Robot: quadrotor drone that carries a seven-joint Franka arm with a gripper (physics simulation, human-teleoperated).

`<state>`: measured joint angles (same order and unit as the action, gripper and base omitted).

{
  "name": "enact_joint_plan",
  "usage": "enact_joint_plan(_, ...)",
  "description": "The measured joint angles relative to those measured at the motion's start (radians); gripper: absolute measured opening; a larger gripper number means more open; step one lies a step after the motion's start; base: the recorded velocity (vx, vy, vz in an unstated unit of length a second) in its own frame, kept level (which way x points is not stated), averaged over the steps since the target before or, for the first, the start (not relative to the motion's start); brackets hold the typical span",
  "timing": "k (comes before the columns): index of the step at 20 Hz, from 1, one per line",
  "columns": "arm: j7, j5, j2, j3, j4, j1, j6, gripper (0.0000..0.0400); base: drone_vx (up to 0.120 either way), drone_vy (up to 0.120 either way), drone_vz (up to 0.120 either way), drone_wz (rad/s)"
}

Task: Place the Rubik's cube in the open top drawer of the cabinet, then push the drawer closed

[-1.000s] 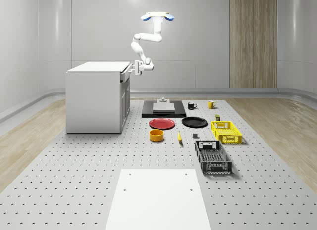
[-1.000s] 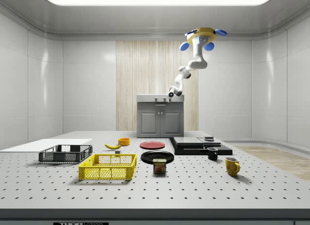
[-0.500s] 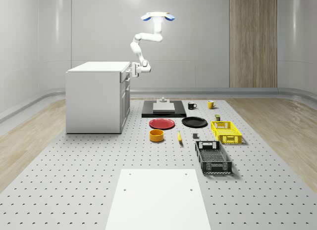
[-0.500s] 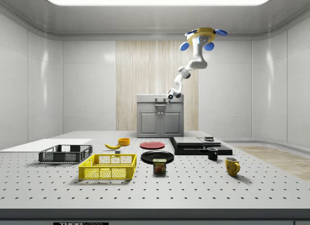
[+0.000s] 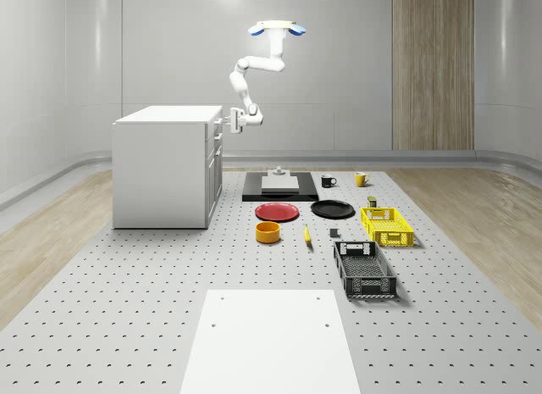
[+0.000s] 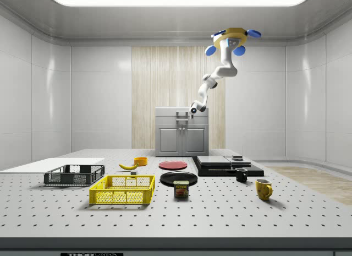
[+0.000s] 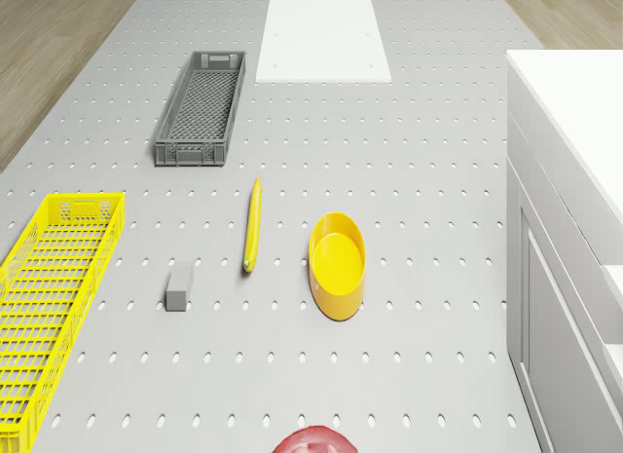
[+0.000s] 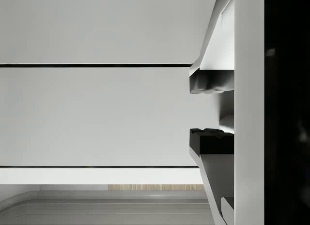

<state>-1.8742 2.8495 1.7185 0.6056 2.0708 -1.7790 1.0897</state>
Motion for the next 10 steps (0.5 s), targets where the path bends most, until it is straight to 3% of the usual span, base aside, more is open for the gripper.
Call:
enact_joint_plan(2, 0.000, 0.000, 0.000, -0.001, -0.004, -0.001, 0.004, 0.0105, 0.000, 0.080, 0.000, 0.000)
enact_joint_plan(10, 0.000, -0.001, 0.001, -0.005, -0.014, -0.003, 0.014, 0.0105, 0.000, 0.000, 0.000, 0.000)
